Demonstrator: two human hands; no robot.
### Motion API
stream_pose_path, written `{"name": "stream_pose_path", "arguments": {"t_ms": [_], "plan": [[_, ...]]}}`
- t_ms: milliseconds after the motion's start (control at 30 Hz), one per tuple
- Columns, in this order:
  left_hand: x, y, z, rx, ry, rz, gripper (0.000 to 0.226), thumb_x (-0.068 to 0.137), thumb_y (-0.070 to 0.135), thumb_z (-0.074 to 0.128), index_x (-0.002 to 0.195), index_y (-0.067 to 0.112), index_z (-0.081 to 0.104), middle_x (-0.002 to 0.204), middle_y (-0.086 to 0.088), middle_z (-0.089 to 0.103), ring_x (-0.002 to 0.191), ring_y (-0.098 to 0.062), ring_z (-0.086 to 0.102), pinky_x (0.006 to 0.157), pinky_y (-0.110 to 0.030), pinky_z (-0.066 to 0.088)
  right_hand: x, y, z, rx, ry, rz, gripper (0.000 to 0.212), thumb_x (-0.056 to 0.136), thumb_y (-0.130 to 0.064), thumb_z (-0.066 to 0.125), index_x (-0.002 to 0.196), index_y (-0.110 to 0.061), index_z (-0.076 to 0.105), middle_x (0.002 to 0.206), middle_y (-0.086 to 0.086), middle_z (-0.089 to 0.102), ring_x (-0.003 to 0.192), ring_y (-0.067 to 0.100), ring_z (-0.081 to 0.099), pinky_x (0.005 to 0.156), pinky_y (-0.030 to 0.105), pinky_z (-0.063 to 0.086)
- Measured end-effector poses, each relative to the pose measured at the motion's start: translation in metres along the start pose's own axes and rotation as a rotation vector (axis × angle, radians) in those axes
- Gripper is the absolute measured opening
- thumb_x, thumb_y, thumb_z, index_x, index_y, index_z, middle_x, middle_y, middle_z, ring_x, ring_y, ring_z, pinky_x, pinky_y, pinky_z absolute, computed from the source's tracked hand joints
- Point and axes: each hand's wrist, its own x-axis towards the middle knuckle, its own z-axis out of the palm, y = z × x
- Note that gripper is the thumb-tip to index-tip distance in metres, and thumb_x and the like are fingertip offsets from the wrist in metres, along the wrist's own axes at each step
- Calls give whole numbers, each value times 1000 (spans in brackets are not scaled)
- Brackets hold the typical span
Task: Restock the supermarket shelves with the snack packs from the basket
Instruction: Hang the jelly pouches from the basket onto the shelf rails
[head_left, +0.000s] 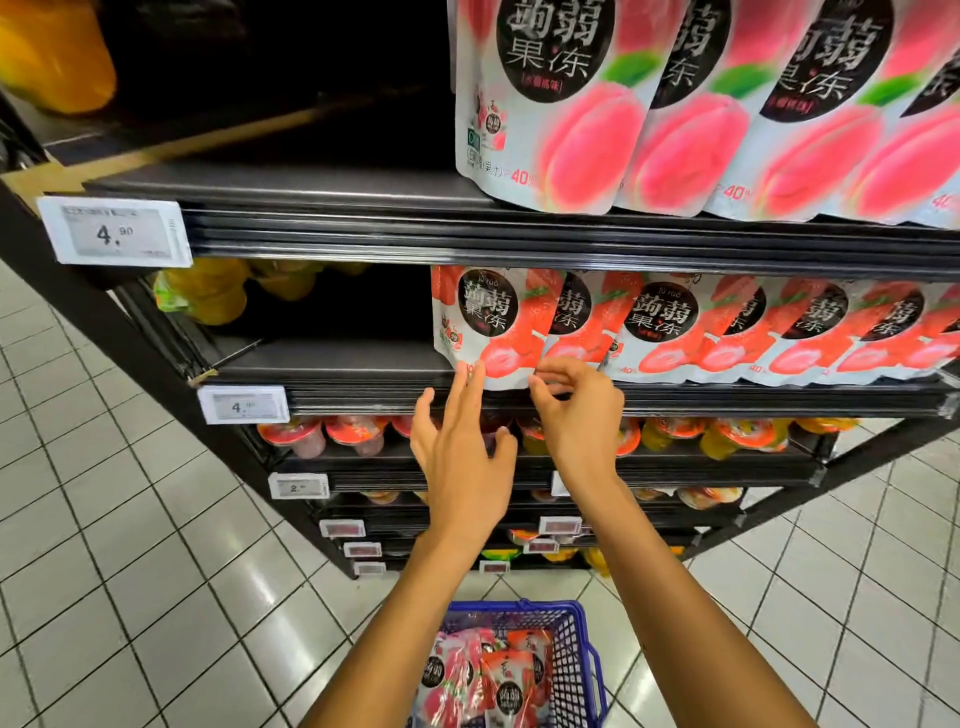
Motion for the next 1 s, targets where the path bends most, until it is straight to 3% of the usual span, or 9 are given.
{"name": "stream_pose_path", "arguments": {"t_ms": [67, 167, 300, 500, 667, 767, 900, 1000], "plan": [[1, -1, 1, 41, 7, 13, 76, 92, 20, 57, 152, 42, 16, 161, 21, 14, 149, -14, -6, 118, -41, 2, 1, -1, 4, -69, 3, 47, 17, 89, -23, 68, 105, -22, 73, 88, -10, 74, 80, 7, 68, 78, 35, 57], [6, -7, -1, 106, 8, 17, 75, 92, 21, 56, 154, 36, 16, 162, 18, 10, 150, -16, -13, 120, -45, -2, 0, -4, 13, -128, 21, 86, 16, 87, -34, 67, 102, -31, 72, 90, -13, 75, 85, 10, 70, 79, 35, 54], [11, -12, -5, 96, 16, 8, 75, 92, 21, 58, 154, 34, 18, 161, 19, 13, 149, -16, -10, 119, -43, -3, -1, -6, 23, -98, 43, 80, 14, 85, -36, 68, 98, -33, 72, 84, -15, 75, 79, 9, 69, 73, 32, 53], [5, -7, 0, 93, 1, 20, 73, 92, 24, 57, 153, 36, 20, 160, 20, 17, 148, -16, -6, 118, -41, -3, -4, 2, 21, -68, 145, 111, 12, 81, -33, 65, 90, -35, 57, 54, -23, 57, 59, 4, 57, 60, 28, 42], [-1, 4, 9, 97, -23, 7, 75, 92, 25, 55, 154, 36, 14, 162, 21, 9, 148, -18, -5, 120, -45, -1, -2, 10, 13, -37, 131, 104, 20, 85, -36, 69, 87, -36, 49, 73, -21, 68, 69, 3, 66, 58, 20, 33], [-2, 6, 12, 82, -23, 0, 78, 92, 23, 55, 154, 38, 10, 161, 23, 6, 148, -17, -6, 119, -44, -1, -2, 14, 9, -39, 104, 96, 17, 85, -34, 68, 88, -37, 51, 73, -22, 67, 71, 2, 66, 64, 26, 40], [-11, 3, 17, 2, 45, 15, 75, 91, 17, 56, 153, 36, 18, 158, 25, 15, 148, -15, 1, 115, -34, 6, -11, 28, 1, -29, 122, 60, 14, 86, -33, 66, 96, -34, 57, 74, -25, 67, 67, -2, 64, 67, 30, 47], [-24, -6, 27, -203, 73, 13, 62, 91, 10, 57, 145, 34, 39, 132, 27, 35, 138, -7, 28, 107, -15, 24, -25, 49, -6, -49, 92, 54, 14, 87, -34, 67, 96, -36, 57, 77, -25, 68, 67, -5, 63, 66, 31, 50]]}}
